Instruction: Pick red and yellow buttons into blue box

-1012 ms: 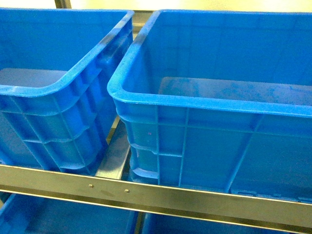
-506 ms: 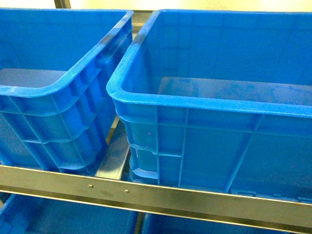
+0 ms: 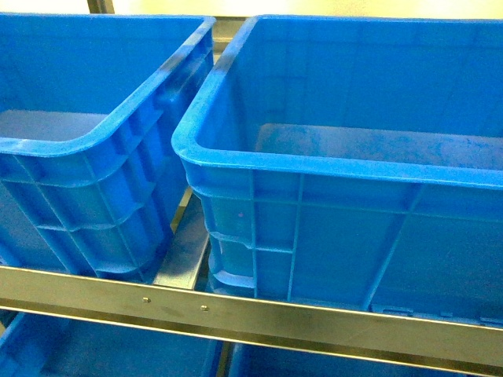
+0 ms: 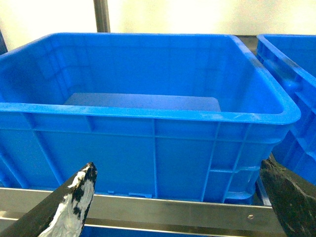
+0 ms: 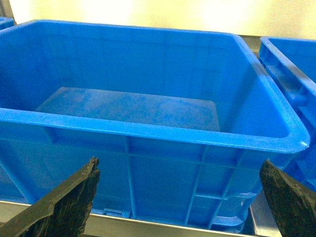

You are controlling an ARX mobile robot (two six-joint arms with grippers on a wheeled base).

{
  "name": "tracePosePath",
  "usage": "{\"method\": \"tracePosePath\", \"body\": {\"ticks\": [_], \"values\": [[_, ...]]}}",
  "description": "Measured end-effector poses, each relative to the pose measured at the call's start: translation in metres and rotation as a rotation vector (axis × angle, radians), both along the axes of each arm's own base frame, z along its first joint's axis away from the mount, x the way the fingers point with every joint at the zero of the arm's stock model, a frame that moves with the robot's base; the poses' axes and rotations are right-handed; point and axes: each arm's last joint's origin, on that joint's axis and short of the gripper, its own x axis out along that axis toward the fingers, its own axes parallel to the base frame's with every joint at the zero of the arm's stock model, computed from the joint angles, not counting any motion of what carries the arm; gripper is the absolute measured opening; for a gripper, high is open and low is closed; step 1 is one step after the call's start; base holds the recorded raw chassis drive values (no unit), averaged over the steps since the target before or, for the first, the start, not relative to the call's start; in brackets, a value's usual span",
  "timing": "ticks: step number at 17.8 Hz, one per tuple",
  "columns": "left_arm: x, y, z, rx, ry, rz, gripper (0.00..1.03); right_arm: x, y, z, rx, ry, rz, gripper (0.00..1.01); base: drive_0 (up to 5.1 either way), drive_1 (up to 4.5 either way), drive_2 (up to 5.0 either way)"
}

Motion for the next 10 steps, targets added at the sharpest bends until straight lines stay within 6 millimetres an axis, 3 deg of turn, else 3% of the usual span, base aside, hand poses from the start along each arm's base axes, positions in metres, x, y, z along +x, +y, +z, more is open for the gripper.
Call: {"method": "tracePosePath", "body": {"ticks": [10], "values": [[0.0,0.0,0.0,0.0,0.0,0.0,0.98,0.0,0.0,0.0,0.0,0.0,0.0,0.98,0.0,0.0,0.0]]}}
